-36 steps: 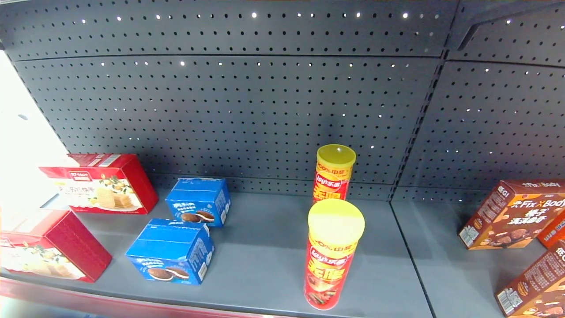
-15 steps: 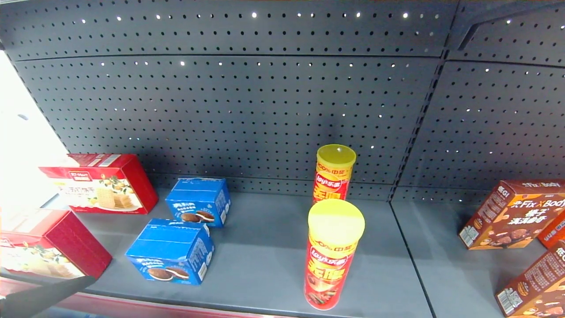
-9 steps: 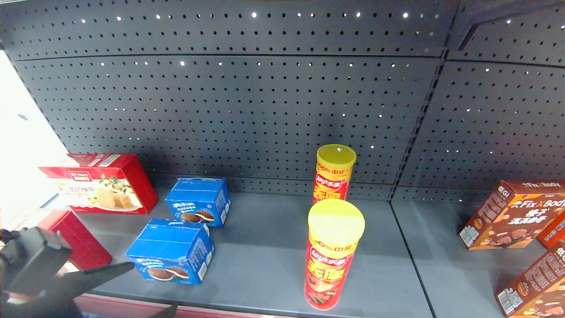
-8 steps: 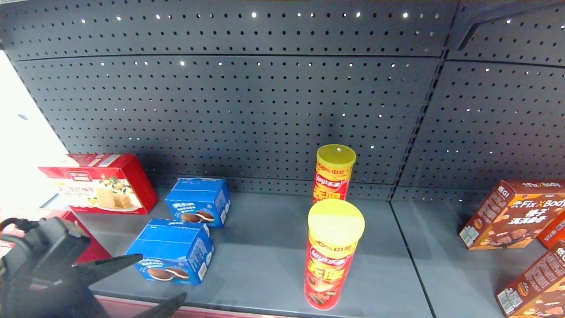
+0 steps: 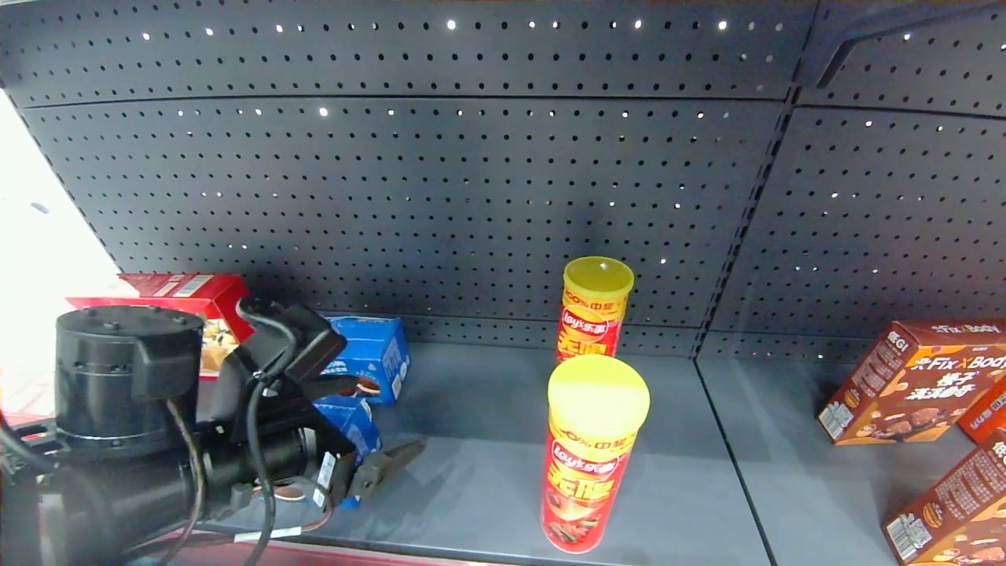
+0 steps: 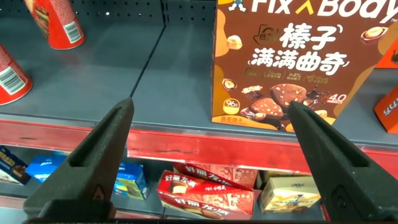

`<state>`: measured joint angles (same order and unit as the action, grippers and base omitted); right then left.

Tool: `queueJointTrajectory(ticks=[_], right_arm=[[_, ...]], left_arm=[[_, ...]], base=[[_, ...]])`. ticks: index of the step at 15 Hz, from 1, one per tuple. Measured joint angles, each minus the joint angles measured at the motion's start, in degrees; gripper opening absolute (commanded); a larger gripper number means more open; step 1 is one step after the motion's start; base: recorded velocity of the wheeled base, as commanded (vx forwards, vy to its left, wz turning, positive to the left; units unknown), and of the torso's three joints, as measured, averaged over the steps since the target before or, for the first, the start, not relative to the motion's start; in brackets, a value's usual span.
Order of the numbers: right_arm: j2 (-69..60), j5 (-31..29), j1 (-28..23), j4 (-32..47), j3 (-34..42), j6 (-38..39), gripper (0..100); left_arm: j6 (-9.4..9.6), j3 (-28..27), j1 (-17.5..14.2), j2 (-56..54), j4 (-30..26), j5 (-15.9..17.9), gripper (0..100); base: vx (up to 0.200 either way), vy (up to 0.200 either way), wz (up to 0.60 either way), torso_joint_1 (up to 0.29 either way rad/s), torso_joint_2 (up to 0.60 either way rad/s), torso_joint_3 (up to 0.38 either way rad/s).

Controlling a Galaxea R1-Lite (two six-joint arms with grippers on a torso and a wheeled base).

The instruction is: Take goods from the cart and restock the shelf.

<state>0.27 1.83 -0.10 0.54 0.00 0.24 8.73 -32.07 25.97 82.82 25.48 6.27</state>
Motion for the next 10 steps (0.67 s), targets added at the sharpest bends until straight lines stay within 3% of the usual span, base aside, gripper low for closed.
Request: queueJointTrajectory(ticks=[3, 10], right_arm=[[0.0, 0.0, 0.0, 0.0, 0.0, 0.0, 100], [0.0, 0.0, 0.0, 0.0, 0.0, 0.0, 100]], left_arm=[[-0.09, -4.3, 3.6, 3.9, 0.4, -2.3, 100], [-0.46, -4.7, 8.5, 6.6, -0.1, -2.1, 100]], base=[[0.000, 0.000, 0.00, 0.000, 0.00, 0.000], [0.000, 0.000, 0.00, 0.000, 0.00, 0.000]])
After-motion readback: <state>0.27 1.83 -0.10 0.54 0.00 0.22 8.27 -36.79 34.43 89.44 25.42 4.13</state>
